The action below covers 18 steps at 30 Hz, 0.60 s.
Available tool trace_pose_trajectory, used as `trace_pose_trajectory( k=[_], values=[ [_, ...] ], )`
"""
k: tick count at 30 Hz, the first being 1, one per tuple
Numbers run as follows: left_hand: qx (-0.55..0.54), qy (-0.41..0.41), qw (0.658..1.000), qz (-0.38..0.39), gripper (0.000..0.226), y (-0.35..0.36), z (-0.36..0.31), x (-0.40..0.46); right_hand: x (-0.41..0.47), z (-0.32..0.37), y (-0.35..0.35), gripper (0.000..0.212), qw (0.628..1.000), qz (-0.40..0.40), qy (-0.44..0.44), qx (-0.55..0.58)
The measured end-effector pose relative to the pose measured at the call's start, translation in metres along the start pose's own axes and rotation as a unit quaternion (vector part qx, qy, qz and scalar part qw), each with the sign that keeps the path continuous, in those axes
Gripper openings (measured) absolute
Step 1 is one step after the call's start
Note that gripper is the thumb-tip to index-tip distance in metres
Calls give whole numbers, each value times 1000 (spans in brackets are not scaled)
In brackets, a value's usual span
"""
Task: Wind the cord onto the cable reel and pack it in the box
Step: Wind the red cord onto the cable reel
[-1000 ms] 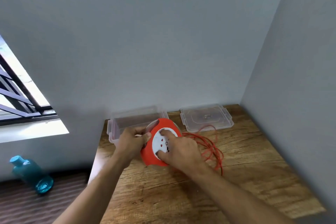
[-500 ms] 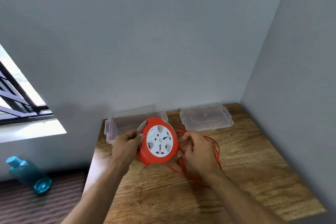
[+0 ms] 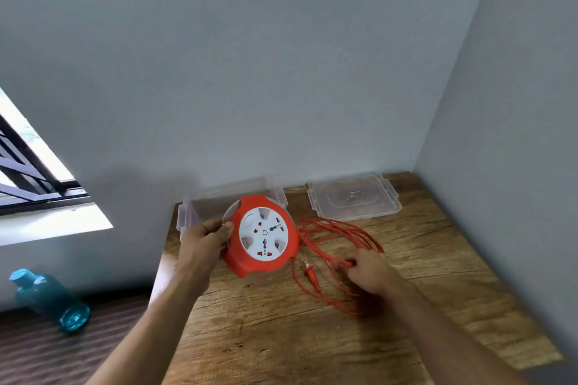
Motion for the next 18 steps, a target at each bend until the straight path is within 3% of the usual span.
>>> trace_pose_trajectory(
  k=[1,4,7,9,11,13,16,18],
  values=[
    [-1,-1,1000,0,24,0,1,0,1,-3,-1,17,1000,6,17,-24],
    [-5,-3,1000,6,26,1,4,0,11,-17,-9,42,994,10,90,-63],
    [0,-4,1000,18,22,8,6,0,19,-14,-20,47,995,60,84,15],
    [11,-2,1000,24,20,14,8,-2,21,6,-26,54,991,62,31,112],
    [15,-7,999,29,16,18,9,-3,20,30,-29,74,983,31,-21,181],
    [18,-13,999,27,15,20,10,-3,14,57,-32,84,982,-15,-90,162],
    [24,-23,999,27,19,20,14,-5,-8,99,-36,59,957,-123,-257,55],
    [28,-28,999,34,20,20,15,-7,-24,127,-30,47,932,-103,-344,-44]
  ],
)
Point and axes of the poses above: each hand's wrist, its own x-axis towards the middle knuckle, its own y-axis out of the palm, z = x × y, the point moved 4 cm from there along x, towards the middle knuckle, and after that the axes turned 3 degrees about x, right-handed, at the moved point
